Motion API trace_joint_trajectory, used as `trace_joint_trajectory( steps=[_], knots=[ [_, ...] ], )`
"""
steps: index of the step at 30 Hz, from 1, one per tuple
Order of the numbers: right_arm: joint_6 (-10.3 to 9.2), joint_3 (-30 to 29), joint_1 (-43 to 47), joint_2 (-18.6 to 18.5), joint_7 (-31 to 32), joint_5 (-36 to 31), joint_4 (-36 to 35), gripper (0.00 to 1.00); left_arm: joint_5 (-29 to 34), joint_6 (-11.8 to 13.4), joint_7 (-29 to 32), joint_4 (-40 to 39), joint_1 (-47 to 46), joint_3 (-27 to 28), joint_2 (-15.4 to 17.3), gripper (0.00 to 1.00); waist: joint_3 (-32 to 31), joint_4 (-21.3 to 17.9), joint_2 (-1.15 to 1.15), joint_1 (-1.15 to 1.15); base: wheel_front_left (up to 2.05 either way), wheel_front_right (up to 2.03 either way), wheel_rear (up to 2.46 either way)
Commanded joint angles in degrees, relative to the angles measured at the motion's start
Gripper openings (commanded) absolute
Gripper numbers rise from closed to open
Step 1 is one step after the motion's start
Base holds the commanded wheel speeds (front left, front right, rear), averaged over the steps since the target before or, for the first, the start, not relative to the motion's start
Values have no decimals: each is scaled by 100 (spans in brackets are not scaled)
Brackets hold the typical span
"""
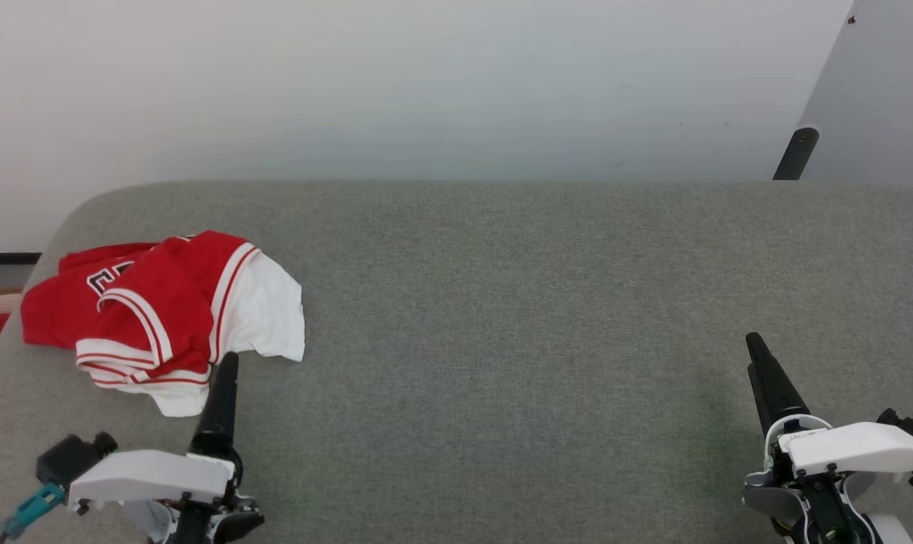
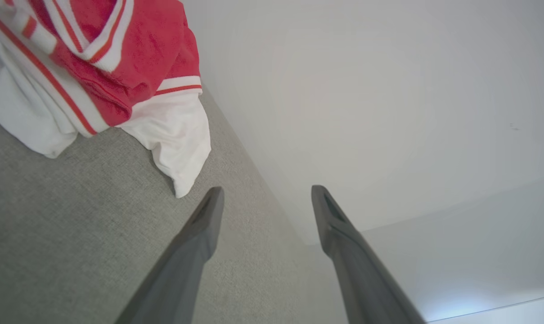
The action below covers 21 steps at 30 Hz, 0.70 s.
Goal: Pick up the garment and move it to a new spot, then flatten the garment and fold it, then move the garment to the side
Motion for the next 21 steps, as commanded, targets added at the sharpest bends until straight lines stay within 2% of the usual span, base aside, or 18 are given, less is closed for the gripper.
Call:
trace_joint_trajectory(
  steps=[1, 8, 21],
  knots=[
    [2, 90, -210, -85, -68, -141, -18, 100, 242, 3, -59, -102, -147, 13, 73, 100, 0, 1, 0, 0, 0, 0, 0],
    [2, 348, -418, -220, -264, -815, 177, 100, 1174, 53, -205, -133, -137, 60, 147, 100, 13, -8, 0, 0, 0, 0, 0],
    [3, 434, -718, -331, -552, -2694, 485, 100, 2844, 142, -454, -149, -125, -27, 267, 100, 34, -23, 0, 0, 0, 0, 0]
  ],
)
